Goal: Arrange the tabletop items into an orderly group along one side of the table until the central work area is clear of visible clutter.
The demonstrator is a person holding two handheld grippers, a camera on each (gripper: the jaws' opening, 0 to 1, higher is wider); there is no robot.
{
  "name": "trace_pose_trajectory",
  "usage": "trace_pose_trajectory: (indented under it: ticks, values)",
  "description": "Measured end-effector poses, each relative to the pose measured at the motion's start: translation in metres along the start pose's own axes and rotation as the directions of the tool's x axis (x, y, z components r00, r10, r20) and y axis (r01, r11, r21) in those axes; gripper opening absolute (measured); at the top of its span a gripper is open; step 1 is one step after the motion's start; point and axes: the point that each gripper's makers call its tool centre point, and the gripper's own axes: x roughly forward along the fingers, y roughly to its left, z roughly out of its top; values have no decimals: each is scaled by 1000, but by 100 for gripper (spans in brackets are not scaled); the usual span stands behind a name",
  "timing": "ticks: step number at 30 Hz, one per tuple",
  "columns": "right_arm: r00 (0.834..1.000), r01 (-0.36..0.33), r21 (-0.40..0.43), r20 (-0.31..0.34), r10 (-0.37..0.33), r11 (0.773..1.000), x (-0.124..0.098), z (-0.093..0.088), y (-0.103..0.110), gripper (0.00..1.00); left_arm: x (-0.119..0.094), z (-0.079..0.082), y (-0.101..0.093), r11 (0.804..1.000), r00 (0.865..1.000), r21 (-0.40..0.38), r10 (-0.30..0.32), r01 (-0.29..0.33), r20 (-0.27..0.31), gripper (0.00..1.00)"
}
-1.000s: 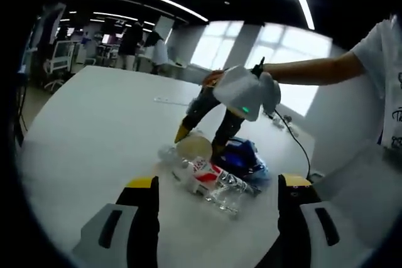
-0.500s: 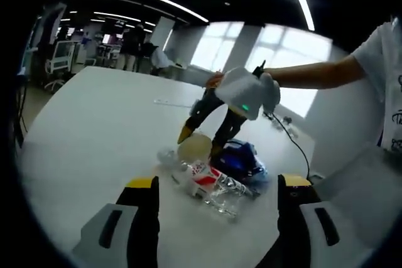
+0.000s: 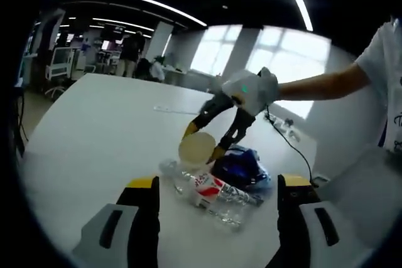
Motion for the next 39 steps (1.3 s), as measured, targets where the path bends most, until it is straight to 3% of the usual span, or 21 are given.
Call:
trace_pose_trajectory:
  ticks: [9,12,14,16,21,24,25,26,31,36,38,39]
  values:
    - [989,65,219,116,-92,974,-11,5,-9,36,6,3,-1,1000,1000,19,-9,10,-7,74]
    - [977,93,296,155,-144,951,-16,3,-19,35,6,5,-1,1000,1000,21,-10,10,-3,74]
    - [963,109,370,192,-191,923,-19,4,-28,35,7,5,-1,1000,1000,17,-10,10,-5,74]
    - [941,123,439,232,-244,890,-23,8,-34,35,7,5,0,1000,1000,17,-9,9,-5,74]
    - [865,132,630,304,-399,766,-34,6,-53,35,5,4,2,1000,1000,19,-8,9,-15,74]
    - [818,98,718,336,-467,689,-37,5,-59,35,6,4,3,1000,1000,21,-7,7,-16,74]
    - [813,86,726,345,-469,683,-36,5,-59,35,6,4,3,1000,1000,20,-7,7,-17,74]
    - [795,78,752,349,-496,655,-37,7,-59,35,6,4,3,1000,1000,19,-7,7,-17,74]
    - [754,77,790,353,-554,608,-34,12,-56,35,8,4,1,999,1000,30,-9,10,-24,74]
    - [702,117,800,353,-619,589,-32,16,-58,35,10,2,0,1000,1000,30,-10,10,-30,73]
    - [679,171,793,336,-653,585,-32,16,-60,35,11,1,0,1000,1000,26,-7,8,-31,73]
    - [675,172,792,338,-656,585,-30,18,-57,35,11,1,0,1000,999,26,-9,10,-32,73]
